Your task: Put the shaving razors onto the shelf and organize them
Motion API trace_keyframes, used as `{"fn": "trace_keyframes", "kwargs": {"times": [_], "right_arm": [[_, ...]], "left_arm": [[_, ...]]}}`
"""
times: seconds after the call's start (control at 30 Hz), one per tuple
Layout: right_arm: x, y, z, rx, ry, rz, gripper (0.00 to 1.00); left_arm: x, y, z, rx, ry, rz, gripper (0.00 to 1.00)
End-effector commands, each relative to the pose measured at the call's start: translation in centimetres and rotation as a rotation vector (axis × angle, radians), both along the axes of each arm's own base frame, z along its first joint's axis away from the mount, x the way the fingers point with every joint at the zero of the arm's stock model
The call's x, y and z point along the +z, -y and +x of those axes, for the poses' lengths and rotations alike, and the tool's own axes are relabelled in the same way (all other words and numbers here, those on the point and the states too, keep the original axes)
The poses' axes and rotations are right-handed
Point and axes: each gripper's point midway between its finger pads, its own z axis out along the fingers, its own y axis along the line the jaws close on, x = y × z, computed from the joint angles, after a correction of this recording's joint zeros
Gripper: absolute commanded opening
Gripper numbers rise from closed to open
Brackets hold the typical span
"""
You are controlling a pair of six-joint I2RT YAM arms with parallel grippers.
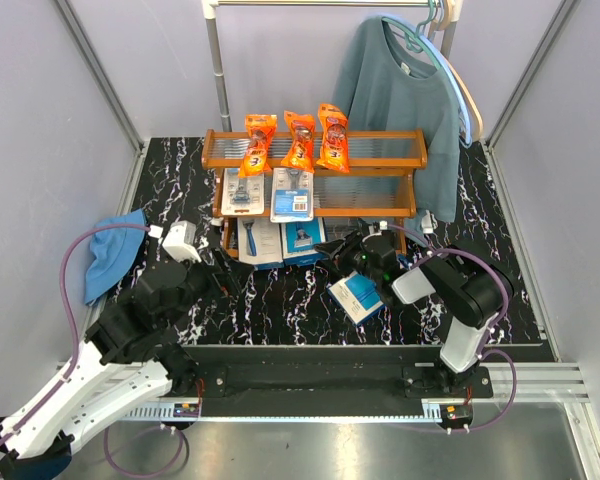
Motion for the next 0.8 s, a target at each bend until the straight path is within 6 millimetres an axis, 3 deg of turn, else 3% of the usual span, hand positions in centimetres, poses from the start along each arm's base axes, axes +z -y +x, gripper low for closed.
{"fn": "trace_keyframes", "kwargs": {"times": [0.0, 0.23, 0.5, 0.77], "right_arm": [[3.8, -0.7, 0.8, 0.015, 0.102, 0.064, 0.45], [3.8, 0.4, 0.3, -0.005, 0.081, -0.026, 0.71], [3.7, 1.1, -0.8, 0.017, 0.061, -0.12, 0.95], [2.5, 0.6, -1.7, 0.052, 0.029, -0.15, 1.0]], "left_arm": [[0.9, 0.0, 0.1, -0.007, 0.04, -0.017, 0.99], [0.7, -0.1, -0.1, -0.008, 0.042, -0.023, 0.99], [0.7, -0.2, -0.1, -0.011, 0.046, -0.018, 0.99], [0.6, -0.1, -0.1, -0.012, 0.047, -0.017, 0.99]]}}
